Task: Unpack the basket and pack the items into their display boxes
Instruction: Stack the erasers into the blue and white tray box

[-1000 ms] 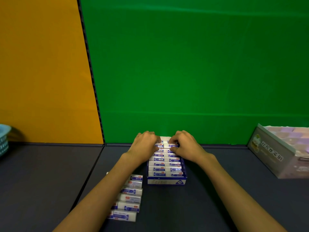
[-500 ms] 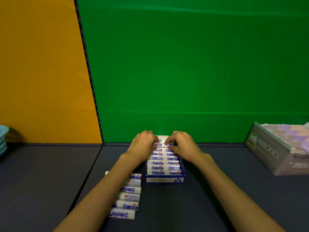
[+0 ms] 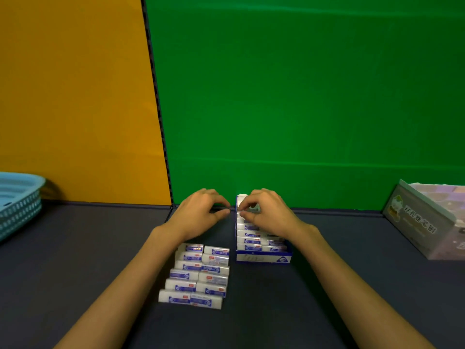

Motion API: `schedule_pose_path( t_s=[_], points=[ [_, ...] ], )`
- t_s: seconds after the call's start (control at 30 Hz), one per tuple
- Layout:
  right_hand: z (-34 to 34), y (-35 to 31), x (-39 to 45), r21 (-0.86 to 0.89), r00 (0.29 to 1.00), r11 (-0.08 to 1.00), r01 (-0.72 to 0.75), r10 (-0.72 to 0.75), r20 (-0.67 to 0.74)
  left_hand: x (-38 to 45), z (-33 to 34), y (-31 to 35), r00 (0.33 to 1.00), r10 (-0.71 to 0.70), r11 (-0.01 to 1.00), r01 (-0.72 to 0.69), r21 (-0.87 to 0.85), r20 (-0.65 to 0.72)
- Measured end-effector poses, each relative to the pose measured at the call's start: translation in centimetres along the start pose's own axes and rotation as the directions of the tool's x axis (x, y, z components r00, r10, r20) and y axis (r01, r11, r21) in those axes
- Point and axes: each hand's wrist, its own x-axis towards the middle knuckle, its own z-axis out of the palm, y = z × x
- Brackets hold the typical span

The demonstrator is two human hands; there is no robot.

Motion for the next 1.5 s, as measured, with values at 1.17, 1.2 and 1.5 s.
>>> schedule_pose_path(
  t_s=[1.17, 1.2, 1.5],
  points=[
    [4.3, -3.6, 3.1, -0.119, 0.985, 0.993, -0.021, 0.041, 0.167, -3.1, 0.3, -6.6, 0.991, -0.056, 0.997, 0.062, -0.052, 0.120],
    [4.3, -3.5, 3.1, -0.122, 0.986, 0.992, -0.016, 0.036, 0.163, -3.1, 0.3, -6.7, 0.991, -0.053, 0.996, 0.061, -0.060, 0.120],
    [4.5, -3.7, 3.7, -0.208, 0.987, 0.978, 0.024, 0.009, 0.158, -2.7, 0.0, -6.6, 0.986, -0.075, 0.996, 0.082, -0.041, 0.146]
  ],
)
